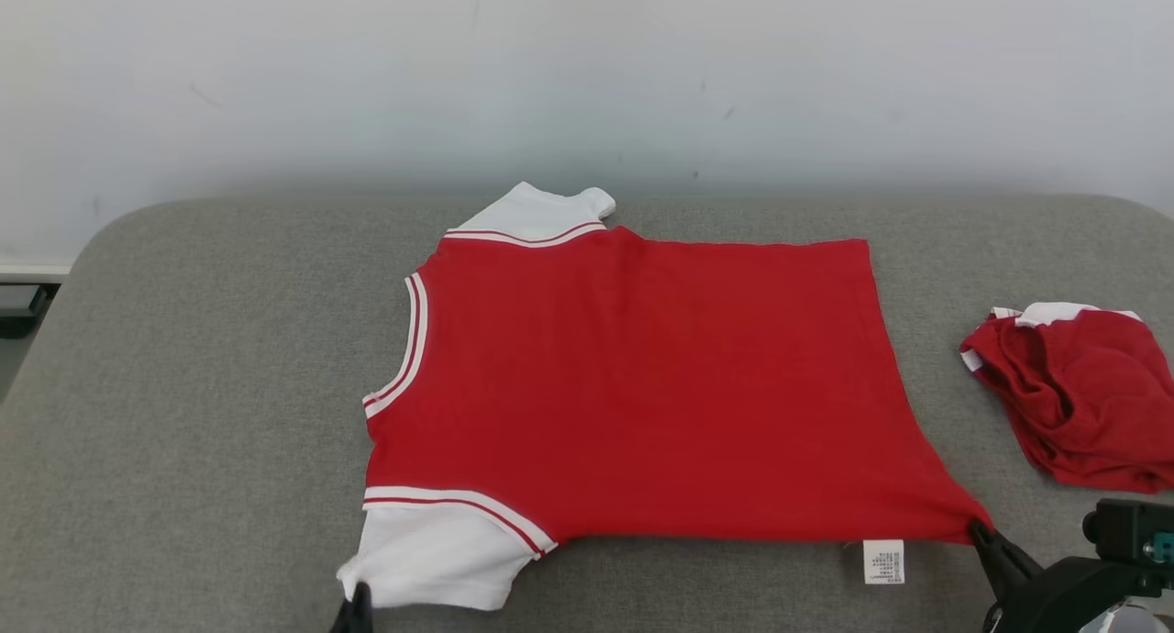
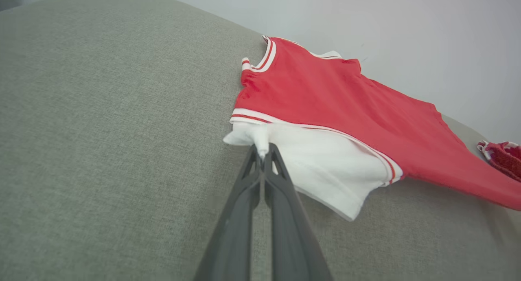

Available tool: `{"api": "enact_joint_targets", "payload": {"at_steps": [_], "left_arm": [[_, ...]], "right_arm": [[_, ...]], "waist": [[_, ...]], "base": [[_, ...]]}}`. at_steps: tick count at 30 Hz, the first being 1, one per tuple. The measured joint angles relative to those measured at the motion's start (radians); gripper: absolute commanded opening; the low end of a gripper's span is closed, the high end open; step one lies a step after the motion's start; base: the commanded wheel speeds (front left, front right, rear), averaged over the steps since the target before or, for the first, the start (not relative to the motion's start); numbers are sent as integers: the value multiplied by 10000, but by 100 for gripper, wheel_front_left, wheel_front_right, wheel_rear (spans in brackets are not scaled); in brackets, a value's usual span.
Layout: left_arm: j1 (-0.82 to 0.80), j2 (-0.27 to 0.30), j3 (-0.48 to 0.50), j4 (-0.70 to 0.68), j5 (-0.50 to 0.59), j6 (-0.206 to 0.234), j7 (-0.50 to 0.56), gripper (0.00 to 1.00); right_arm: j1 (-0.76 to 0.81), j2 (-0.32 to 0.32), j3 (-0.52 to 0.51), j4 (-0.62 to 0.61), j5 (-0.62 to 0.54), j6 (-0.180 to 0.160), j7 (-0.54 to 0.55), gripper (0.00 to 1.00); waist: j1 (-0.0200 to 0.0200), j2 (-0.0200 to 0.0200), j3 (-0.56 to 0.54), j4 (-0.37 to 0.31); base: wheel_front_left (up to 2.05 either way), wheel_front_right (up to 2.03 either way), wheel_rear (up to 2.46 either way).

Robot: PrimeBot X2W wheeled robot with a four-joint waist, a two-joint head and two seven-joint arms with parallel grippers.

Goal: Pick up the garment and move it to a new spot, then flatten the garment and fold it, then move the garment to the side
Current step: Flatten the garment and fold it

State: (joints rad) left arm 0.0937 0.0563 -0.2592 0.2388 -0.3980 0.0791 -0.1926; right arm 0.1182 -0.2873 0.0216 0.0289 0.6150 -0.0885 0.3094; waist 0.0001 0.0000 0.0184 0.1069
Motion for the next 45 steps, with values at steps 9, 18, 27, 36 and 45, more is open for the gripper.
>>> {"api": "enact_joint_targets", "payload": {"at_steps": [9,18,27,36,45], "left_arm": [[988,-12,-165,-577,-75,102,267,0],[1423,-2,-222,-897,-107,190,642,0],[1699,6,-539,-1034,-173,259,1237,100],[1828,6,-602,-1195,-543,265,1818,100],[1795,648,311,-1517,-198,364,1881,100]], "right_arm": [[479,-40,-230,-619,-29,-184,447,0],[1013,44,-399,-769,-274,-305,1003,0],[1035,211,-454,-941,-550,-349,1432,100],[1195,418,-401,-922,-583,-359,1931,100],[1215,416,-1304,-848,-1515,-359,1818,100]], "waist": [[0,0,103,138],[0,0,225,253],[0,1,327,256],[0,1,371,264],[-1,0,139,179]], "base": [[0,0,0],[0,0,0],[0,0,0],[0,0,0],[0,0,0]]}}
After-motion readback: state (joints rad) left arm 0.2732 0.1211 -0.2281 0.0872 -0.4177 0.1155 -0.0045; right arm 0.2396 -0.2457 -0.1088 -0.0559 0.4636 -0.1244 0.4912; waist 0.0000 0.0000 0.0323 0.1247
